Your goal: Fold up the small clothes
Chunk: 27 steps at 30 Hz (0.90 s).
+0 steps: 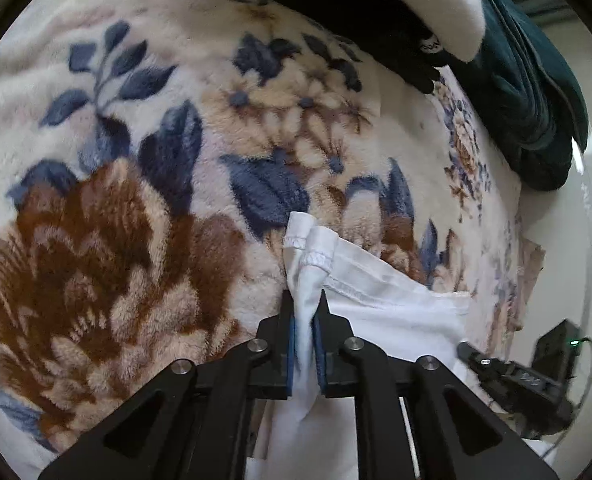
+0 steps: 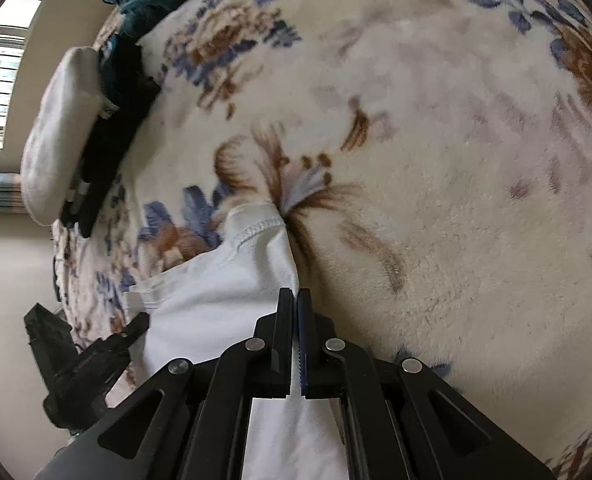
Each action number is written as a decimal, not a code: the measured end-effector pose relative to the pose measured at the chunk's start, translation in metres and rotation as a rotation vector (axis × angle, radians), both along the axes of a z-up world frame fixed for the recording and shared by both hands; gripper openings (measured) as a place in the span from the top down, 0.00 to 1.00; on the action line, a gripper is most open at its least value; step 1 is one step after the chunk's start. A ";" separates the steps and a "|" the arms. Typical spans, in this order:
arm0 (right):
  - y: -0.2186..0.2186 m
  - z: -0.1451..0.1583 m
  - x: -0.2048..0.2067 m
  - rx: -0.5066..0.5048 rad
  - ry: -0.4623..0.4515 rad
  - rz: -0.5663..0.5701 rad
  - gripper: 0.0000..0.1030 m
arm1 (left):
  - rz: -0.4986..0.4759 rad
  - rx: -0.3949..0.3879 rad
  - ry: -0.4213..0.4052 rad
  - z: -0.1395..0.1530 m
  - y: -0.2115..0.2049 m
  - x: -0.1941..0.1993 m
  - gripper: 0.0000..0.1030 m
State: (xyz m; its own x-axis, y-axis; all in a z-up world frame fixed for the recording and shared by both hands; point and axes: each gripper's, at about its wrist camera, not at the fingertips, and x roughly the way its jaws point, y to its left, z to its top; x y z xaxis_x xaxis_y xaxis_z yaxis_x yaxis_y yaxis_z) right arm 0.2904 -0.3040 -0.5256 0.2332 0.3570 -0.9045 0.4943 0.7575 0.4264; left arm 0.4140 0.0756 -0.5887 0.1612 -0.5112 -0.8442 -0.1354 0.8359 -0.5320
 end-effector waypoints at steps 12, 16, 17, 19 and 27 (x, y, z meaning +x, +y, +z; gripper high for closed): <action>-0.024 -0.012 -0.044 0.264 0.050 0.103 0.35 | -0.060 -0.277 0.113 -0.016 0.012 -0.049 0.30; -0.014 -0.045 -0.059 0.429 0.071 0.117 0.35 | -0.062 -0.291 0.104 -0.017 -0.001 -0.053 0.31; -0.010 -0.050 -0.060 0.467 0.061 0.123 0.35 | -0.062 -0.288 0.099 -0.016 -0.004 -0.054 0.32; -0.003 -0.055 -0.059 0.514 0.035 0.117 0.40 | -0.075 -0.280 0.066 -0.010 -0.010 -0.056 0.48; 0.014 -0.028 -0.053 0.464 -0.026 0.143 0.87 | -0.070 -0.218 -0.036 0.028 -0.011 -0.068 0.88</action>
State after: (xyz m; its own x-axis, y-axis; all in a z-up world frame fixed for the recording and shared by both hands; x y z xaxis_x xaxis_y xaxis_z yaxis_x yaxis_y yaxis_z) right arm 0.2374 -0.2904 -0.5534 0.1730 0.7512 -0.6370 0.3834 0.5443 0.7461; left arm 0.3457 0.0649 -0.5608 0.1471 -0.6917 -0.7070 -0.0587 0.7074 -0.7044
